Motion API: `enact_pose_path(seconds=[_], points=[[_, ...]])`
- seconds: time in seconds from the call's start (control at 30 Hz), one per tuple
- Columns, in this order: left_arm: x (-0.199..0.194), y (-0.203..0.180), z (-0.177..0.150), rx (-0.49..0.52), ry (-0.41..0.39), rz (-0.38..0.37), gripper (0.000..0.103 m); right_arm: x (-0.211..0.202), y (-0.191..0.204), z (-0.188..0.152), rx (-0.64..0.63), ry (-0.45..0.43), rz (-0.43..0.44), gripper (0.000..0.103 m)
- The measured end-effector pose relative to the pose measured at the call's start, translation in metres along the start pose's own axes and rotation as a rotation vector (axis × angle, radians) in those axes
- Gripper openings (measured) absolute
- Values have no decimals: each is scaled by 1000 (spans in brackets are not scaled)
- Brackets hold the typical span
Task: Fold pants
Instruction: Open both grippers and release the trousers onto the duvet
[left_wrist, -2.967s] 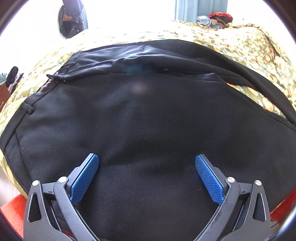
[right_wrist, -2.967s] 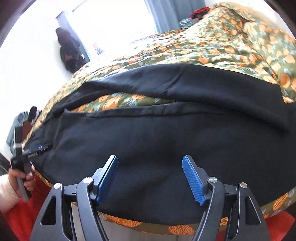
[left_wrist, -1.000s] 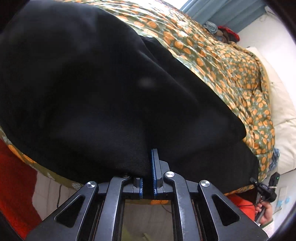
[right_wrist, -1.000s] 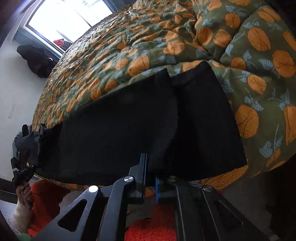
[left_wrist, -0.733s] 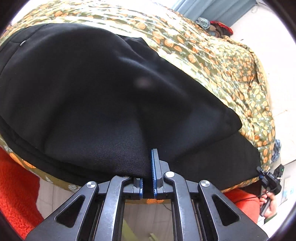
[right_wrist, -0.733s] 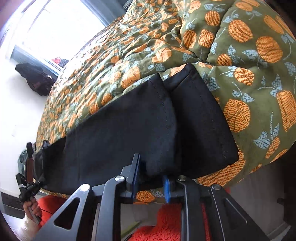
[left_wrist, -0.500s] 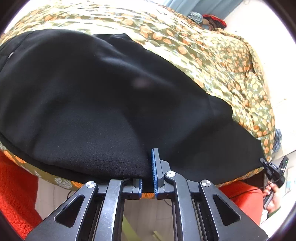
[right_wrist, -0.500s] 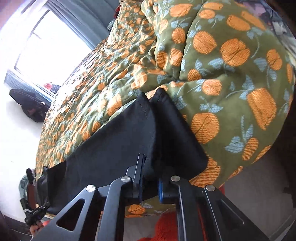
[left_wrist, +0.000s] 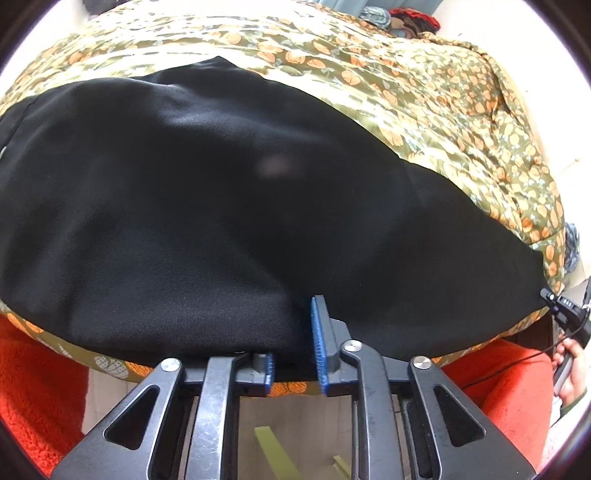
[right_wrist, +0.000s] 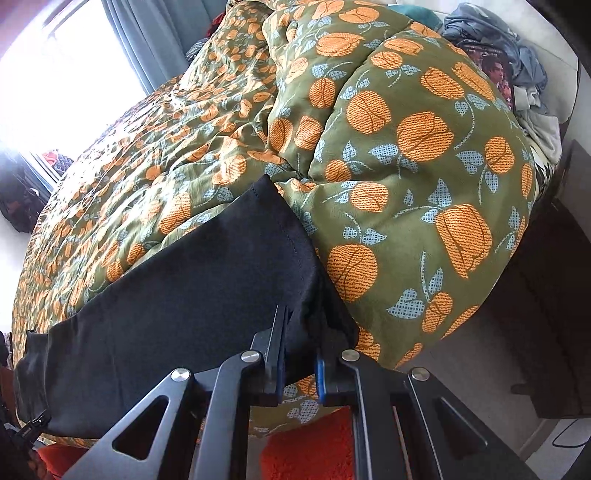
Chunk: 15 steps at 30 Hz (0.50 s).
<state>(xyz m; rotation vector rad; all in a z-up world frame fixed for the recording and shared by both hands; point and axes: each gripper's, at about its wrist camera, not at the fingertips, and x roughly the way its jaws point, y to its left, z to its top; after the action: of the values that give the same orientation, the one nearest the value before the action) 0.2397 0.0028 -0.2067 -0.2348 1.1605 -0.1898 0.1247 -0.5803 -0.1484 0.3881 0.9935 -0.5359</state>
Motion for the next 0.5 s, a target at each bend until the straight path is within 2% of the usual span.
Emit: enact_pose_path(seconds=[0.07,0.1,0.13,0.2,0.23,0.27,0.3,0.33,0.4,0.47,0.5], points=[[-9,-3,-6,34,19,17,47,-10,0,-3,11,-42,-25,36],[-16,-2,-12,55,32,29,49,-18,0,-6,20,-82,-57,62],[-23,-1,-17,72,46,42,49,-31,-2,-9,28,-141,-90,75],[-43,7,-25,83,44,74,49,-60,0,-16,24,-284,-134,75],[-56,10,-27,80,17,82,49,-71,3,-20,6,-335,-132,75],[-67,15,-26,79,-17,89,51,-78,9,-20,-30,-365,-108,75],[-76,18,-20,79,-58,107,57,-80,17,-20,-82,-371,-62,75],[-81,22,-13,80,-96,124,65,-77,26,-19,-142,-357,-12,75],[-83,31,4,61,-165,152,67,-62,45,-15,-244,-282,54,75],[-69,36,21,50,-184,162,70,-44,59,-10,-294,-214,89,75],[-56,39,26,56,-185,190,70,-35,62,-6,-298,-175,98,75]])
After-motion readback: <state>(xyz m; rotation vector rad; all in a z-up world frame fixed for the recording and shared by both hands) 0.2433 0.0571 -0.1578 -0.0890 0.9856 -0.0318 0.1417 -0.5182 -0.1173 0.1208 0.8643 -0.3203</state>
